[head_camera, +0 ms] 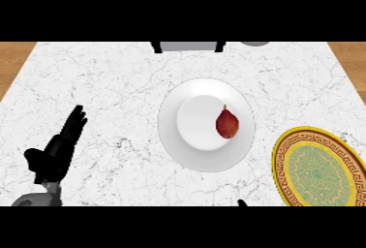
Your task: Pick the pear from the plate and place it in the plate
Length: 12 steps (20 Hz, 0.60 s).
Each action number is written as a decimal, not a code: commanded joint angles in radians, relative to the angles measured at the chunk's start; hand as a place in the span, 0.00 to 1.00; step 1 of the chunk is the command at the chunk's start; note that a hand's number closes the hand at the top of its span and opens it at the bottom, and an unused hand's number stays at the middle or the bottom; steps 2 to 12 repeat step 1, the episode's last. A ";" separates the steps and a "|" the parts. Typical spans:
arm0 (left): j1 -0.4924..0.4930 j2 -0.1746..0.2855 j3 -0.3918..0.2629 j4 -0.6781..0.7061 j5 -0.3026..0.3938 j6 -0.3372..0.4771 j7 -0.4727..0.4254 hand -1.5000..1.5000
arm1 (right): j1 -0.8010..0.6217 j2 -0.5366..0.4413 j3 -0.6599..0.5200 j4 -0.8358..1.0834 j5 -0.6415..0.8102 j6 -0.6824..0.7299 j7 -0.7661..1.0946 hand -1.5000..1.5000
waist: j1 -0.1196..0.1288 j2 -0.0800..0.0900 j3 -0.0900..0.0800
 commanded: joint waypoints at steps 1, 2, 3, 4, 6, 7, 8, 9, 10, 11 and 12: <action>0.022 -0.003 0.005 -0.012 -0.001 -0.006 -0.014 0.50 | 0.123 0.000 0.035 -0.022 0.053 -0.177 0.023 0.00 | 0.001 0.000 -0.001; 0.022 -0.003 0.005 -0.012 -0.001 -0.006 -0.014 0.50 | 0.123 0.000 0.035 -0.022 0.053 -0.177 0.023 0.00 | 0.001 0.000 -0.001; 0.022 -0.003 0.005 -0.012 -0.001 -0.006 -0.014 0.50 | 0.123 0.000 0.035 -0.022 0.053 -0.177 0.023 0.00 | 0.001 0.000 -0.001; 0.022 -0.003 0.005 -0.012 -0.001 -0.006 -0.014 0.50 | 0.123 0.000 0.035 -0.022 0.053 -0.177 0.023 0.00 | 0.001 0.000 -0.001; 0.022 -0.003 0.005 -0.012 -0.001 -0.006 -0.014 0.50 | 0.123 0.000 0.035 -0.022 0.053 -0.177 0.023 0.00 | 0.001 0.000 -0.001; 0.022 -0.003 0.005 -0.012 -0.001 -0.006 -0.014 0.50 | 0.123 0.000 0.035 -0.022 0.053 -0.177 0.023 0.00 | 0.001 0.000 -0.001; 0.022 -0.003 0.005 -0.012 -0.001 -0.006 -0.014 0.50 | 0.123 0.000 0.035 -0.022 0.053 -0.177 0.023 0.00 | 0.001 0.000 -0.001; 0.022 -0.003 0.005 -0.012 -0.001 -0.006 -0.014 0.50 | 0.123 0.000 0.035 -0.022 0.053 -0.177 0.023 0.00 | 0.001 0.000 -0.001; 0.022 -0.003 0.005 -0.012 -0.001 -0.006 -0.014 0.50 | 0.123 0.000 0.035 -0.022 0.053 -0.177 0.023 0.00 | 0.001 0.000 -0.001; 0.022 -0.003 0.005 -0.012 -0.001 -0.006 -0.014 0.50 | 0.123 0.000 0.035 -0.022 0.053 -0.177 0.023 0.00 | 0.001 0.000 -0.001; 0.022 -0.003 0.005 -0.012 -0.001 -0.006 -0.014 0.50 | 0.123 0.000 0.035 -0.022 0.053 -0.177 0.023 0.00 | 0.001 0.000 -0.001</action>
